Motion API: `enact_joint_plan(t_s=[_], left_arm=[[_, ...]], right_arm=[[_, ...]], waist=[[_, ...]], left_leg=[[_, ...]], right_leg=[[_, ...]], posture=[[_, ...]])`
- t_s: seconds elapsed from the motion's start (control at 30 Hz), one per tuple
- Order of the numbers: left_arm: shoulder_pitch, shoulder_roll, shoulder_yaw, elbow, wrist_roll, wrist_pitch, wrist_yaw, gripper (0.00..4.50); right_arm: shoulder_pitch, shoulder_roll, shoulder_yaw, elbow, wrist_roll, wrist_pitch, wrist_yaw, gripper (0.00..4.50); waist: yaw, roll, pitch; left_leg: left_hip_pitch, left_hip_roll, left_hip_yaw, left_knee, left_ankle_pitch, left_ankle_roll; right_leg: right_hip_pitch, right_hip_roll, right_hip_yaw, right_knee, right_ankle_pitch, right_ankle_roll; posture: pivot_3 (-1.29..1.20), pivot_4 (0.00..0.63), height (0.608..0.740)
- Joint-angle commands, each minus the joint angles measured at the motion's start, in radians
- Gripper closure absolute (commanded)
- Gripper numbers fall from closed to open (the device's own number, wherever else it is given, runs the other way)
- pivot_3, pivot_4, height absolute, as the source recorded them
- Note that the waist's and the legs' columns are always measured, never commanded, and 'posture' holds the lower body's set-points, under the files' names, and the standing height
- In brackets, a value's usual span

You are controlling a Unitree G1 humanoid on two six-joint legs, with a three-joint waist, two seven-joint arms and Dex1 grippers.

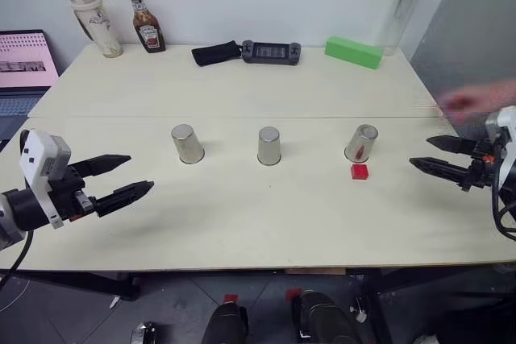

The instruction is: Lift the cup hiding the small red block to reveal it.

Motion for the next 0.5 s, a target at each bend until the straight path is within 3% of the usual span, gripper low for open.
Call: enact_joint_plan(t_s=[0.03,0.5], left_arm=[[-0.009,0.021,0.024,-0.012,-0.003,-0.008,0.0,0.0],[-0.013,0.02,0.038,-0.002,-0.012,-0.017,-0.012,0.0]], right_arm=[[-0.016,-0.018,-0.027,-0.017,0.004,-0.019,0.006,0.02],[-0.03,-0.008,-0.01,-0.014,-0.002,-0.017,0.001,0.02]], waist=[[0.0,0.0,0.0],[0.0,0.0,0.0]], left_leg=[[0.0,0.0,0.0,0.0,0.0,0.0],[0.0,0.0,0.0,0.0,0.0,0.0]], right_leg=[[0.0,0.0,0.0,0.0,0.0,0.0],[0.0,0.0,0.0,0.0,0.0,0.0]], posture=[[0.0,0.15,0.74],[0.0,0.15,0.74]])
